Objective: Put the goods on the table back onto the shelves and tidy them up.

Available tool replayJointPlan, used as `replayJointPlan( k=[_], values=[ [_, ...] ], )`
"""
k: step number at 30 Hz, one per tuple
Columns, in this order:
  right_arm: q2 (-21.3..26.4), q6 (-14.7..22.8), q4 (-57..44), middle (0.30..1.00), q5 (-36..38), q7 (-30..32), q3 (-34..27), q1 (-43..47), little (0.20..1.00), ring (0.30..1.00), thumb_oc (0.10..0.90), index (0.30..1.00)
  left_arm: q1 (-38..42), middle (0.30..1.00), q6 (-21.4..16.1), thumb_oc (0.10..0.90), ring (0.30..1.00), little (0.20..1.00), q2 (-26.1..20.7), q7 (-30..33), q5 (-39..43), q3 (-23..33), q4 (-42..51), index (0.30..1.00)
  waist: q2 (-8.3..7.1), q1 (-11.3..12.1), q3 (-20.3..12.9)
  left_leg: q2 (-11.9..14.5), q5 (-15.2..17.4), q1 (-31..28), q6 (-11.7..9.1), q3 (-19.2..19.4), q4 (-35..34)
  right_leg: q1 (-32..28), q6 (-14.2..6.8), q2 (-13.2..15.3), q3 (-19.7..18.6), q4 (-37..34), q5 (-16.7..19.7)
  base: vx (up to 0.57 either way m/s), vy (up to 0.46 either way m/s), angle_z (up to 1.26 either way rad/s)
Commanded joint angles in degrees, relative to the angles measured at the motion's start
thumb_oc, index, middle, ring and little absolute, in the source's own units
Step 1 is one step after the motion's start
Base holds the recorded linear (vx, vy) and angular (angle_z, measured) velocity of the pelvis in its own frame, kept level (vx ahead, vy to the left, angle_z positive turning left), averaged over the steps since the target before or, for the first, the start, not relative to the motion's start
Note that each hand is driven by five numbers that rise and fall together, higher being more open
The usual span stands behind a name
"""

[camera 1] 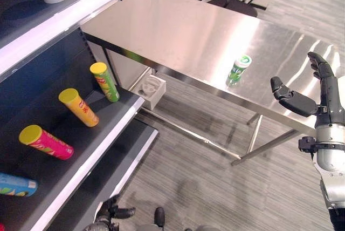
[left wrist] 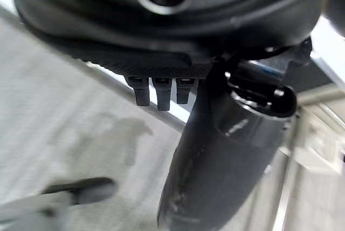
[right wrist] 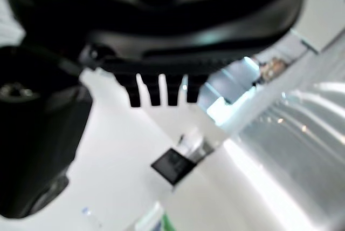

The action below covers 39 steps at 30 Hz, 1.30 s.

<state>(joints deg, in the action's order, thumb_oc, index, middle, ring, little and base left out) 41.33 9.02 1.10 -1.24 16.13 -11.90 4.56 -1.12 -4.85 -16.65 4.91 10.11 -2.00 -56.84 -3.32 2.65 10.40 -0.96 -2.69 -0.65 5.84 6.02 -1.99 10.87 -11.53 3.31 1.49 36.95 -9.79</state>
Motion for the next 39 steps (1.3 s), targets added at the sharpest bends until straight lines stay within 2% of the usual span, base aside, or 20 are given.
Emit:
replayJointPlan(
  k=[1, 2, 3, 4, 5, 6, 7, 8, 12, 15, 18, 20, 24, 28, 35, 36, 39],
  values=[
    [2.95, 3.22, -3.6, 0.9, 1.2, 2.91, -2.7, 5.5, 0.9, 0.9, 0.8, 0.9, -2.68, 0.9, -0.66, 0.8, 0.9, 0.9, -2.74, 1.48, 1.29, 1.7, 1.68, 0.9, 0.32, 0.07, -2.13, 1.91, 0.26, 3.6, -6.33, -0.08, -2.24, -1.35, 2.35, 4.46, 3.46, -9.69, 7.18, 0.14, -0.067, -0.47],
    [3.31, 3.33, -3.72, 0.9, 1.96, 2.45, -2.85, 5.79, 0.9, 0.9, 0.8, 0.9, -2.85, 0.9, -0.77, 0.8, 0.9, 0.9, -3.05, 1.41, 1.54, 1.99, 1.76, 0.9, 0.18, -0.43, -2.12, 2.02, 0.89, 3.1, -6.73, 0.06, -2.18, -0.85, 2.36, 4.88, 4.59, -14.52, 6.63, 0.17, -0.096, -0.54],
    [3.56, 3.44, -3.78, 0.9, 2.53, 2.3, -3.04, 6.08, 0.9, 0.9, 0.8, 0.9, -2.51, 0.9, -0.75, 0.8, 0.9, 0.9, -3.33, 1.34, 1.53, 1.87, 1.6, 0.9, 0.0, -1.16, -1.96, 1.98, 1.65, 2.63, -7.05, -0.14, -2.07, -0.64, 2.1, 4.78, 5.33, -19.83, 7.55, 0.23, -0.139, -0.44],
    [4.5, 3.83, -3.7, 0.9, 4.43, 2.27, -3.54, 7.25, 0.9, 0.9, 0.8, 0.9, -2.04, 0.9, -0.52, 0.8, 0.9, 0.9, -3.91, 1.58, 1.69, 1.93, 0.46, 0.9, -0.83, -3.09, -1.91, 0.97, 3.14, 1.45, -7.54, -0.65, -1.94, 0.69, 0.63, 3.59, 3.18, -29.67, 10.14, 0.22, -0.135, -0.18],
    [4.55, 4.08, -3.75, 0.9, 4.86, 2.32, -3.42, 7.64, 0.9, 0.9, 0.8, 0.9, -1.71, 0.9, -0.42, 0.8, 0.9, 0.9, -4.06, 1.96, 1.54, 1.88, -0.68, 0.9, -1.08, -4.23, -1.84, 0.51, 3.68, 0.93, -7.62, -1.2, -1.81, 1.27, -0.01, 2.4, 1.13, -33.26, 11.87, 0.16, -0.1, -0.02],
    [4.56, 4.1, -3.71, 0.9, 4.87, 2.32, -3.35, 7.72, 0.9, 0.9, 0.8, 0.9, -1.65, 0.9, -0.48, 0.8, 0.9, 0.9, -4.05, 1.96, 1.54, 1.93, -0.79, 0.9, -0.99, -4.24, -1.81, 0.62, 3.83, 0.84, -7.63, -1.17, -1.79, 0.96, -0.03, 2.28, 1.14, -33.76, 12.09, 0.13, -0.132, 0.31],
    [5.45, 4.11, -3.01, 0.9, 6.83, 2.16, -2.38, 9.72, 0.9, 0.9, 0.8, 0.9, -2.01, 0.9, -0.4, 0.8, 0.9, 0.9, -3.85, 2.23, 2.5, 2.58, -2.82, 0.9, -2.2, -4.72, -2.14, 0.12, 4.76, 0.12, -7.98, -1.7, -1.25, -0.49, -0.97, 1.94, -1.07, -37.76, 13.96, 0.13, -0.154, 0.54],
    [5.76, 3.96, -2.33, 0.9, 7.81, 1.94, -1.43, 10.78, 0.9, 0.9, 0.8, 0.9, -2.38, 0.9, -0.38, 0.8, 0.9, 0.9, -3.42, 2.49, 2.56, 2.69, -3.47, 0.9, -2.66, -4.66, -2.67, 0.05, 5.01, -0.17, -8.01, -1.58, -1.24, -1.28, -0.87, 2.31, -1.32, -38.9, 15.22, 0.15, -0.197, 0.69],
    [6.86, 4.19, -0.25, 0.9, 9.98, 0.2, 2.37, 13.25, 0.9, 0.9, 0.8, 0.9, -3.19, 0.9, -0.29, 0.8, 0.9, 0.9, -1.87, 2.89, 2.16, 2.66, -5.39, 0.9, -2.75, -4.67, -4.3, 0.74, 5.26, -1.42, -8.25, -1.0, -1.54, -3.36, -0.92, 2.39, -0.45, -40.56, 16.6, 0.11, -0.093, 0.22],
    [6.25, 3.67, -1.99, 0.9, 9.89, -2.3, 4.04, 11.44, 0.9, 0.9, 0.8, 0.9, -2.76, 0.9, -0.23, 0.8, 0.9, 0.9, -0.93, 3.12, 0.28, 1.72, -5.11, 0.9, -1.78, -4.6, -5.02, 0.96, 5.27, -2.03, -8.16, -1.44, -1.92, -4.76, -0.62, 2.31, 0.42, -40.55, 16.05, 0.09, -0.014, 0.02],
    [5.45, 3.11, -3.81, 0.9, 8.61, -3.36, 3.67, 8.59, 0.9, 0.9, 0.8, 0.9, -2.61, 0.9, -0.52, 0.8, 0.9, 0.9, 0.04, 2.82, -0.41, 1.04, -4.1, 0.9, -1.01, -4.3, -4.95, 1.01, 5.19, -1.94, -8.04, -2.28, -1.92, -5.38, -0.34, 2.34, 1.1, -40.49, 15.56, 0.01, 0.002, 0.01],
    [5.4, 2.05, -4.31, 0.9, 5.35, -3.3, 1.53, 4.81, 0.9, 0.9, 0.8, 0.9, -2.28, 0.9, -0.82, 0.8, 0.9, 0.9, 1.3, 1.96, -0.57, -0.23, -1.8, 0.9, -0.19, -3.24, -4.99, 1.12, 4.87, -1.55, -8.19, -3.42, -2.24, -6.1, -0.11, 2.56, 2.74, -40.43, 15.03, 0.03, -0.039, 0.17],
    [4.92, 1.65, -2.87, 0.9, 3.5, -1.95, 0.89, 3.69, 0.9, 0.9, 0.8, 0.9, -2.43, 0.9, -1.03, 0.8, 0.9, 0.9, 1.73, 1.81, -0.78, -1.33, -1.38, 0.9, 0.27, -2.3, -5.29, 1.31, 4.73, -1.51, -8.41, -4.32, -2.54, -6.88, 0.02, 2.79, 3.85, -40.53, 14.42, 0.04, -0.02, 0.42],
    [4.24, 1.5, -0.52, 0.9, 3.79, -2.6, 3.03, 4.2, 0.9, 0.9, 0.8, 0.9, -3.73, 0.9, -1.11, 0.8, 0.9, 0.9, 1.84, 1.72, -1.53, -1.32, -1.94, 0.9, 0.72, -0.99, -5.85, 1.46, 4.75, -2.01, -8.58, -4.87, -2.92, -8.2, 0.29, 3.03, 4.73, -40.78, 13.7, 0.04, -0.004, 0.1],
    [3.46, 0.36, 5.1, 0.9, 2.77, -1.97, 9.81, 9.68, 0.9, 0.9, 0.8, 0.9, -5.53, 0.9, -1.15, 0.8, 0.9, 0.9, 1.77, 1.64, -1.18, -1.25, -2.11, 0.9, 0.96, 0.53, -5.88, 1.27, 4.5, -1.86, -8.71, -5.78, -3.01, -8.96, 0.35, 3.39, 5.6, -41.51, 13.67, 0.01, -0.009, 0.08],
    [2.86, -0.28, 8.22, 0.9, 2.19, -1.06, 12.72, 13.12, 0.9, 0.9, 0.8, 0.9, -5.64, 0.9, -1.25, 0.8, 0.9, 0.9, 1.72, 1.87, -1.03, -1.68, -2.21, 0.9, 1.21, 0.95, -5.66, 1.14, 4.48, -1.85, -8.7, -6.0, -3.01, -9.1, 0.42, 3.47, 5.7, -41.5, 13.58, 0.01, 0.003, 0.04],
    [2.01, -1.51, 14.19, 0.9, 1.31, 0.4, 16.43, 18.14, 0.9, 0.9, 0.8, 0.9, -5.77, 0.9, -1.33, 0.8, 0.9, 0.9, 1.56, 2.11, -0.54, -2.73, -1.49, 0.9, 1.61, 1.87, -5.31, 1.02, 4.22, -1.29, -8.83, -6.46, -3.01, -8.91, 0.45, 3.77, 6.23, -41.47, 13.47, 0.01, 0.001, 0.1]
  ],
)
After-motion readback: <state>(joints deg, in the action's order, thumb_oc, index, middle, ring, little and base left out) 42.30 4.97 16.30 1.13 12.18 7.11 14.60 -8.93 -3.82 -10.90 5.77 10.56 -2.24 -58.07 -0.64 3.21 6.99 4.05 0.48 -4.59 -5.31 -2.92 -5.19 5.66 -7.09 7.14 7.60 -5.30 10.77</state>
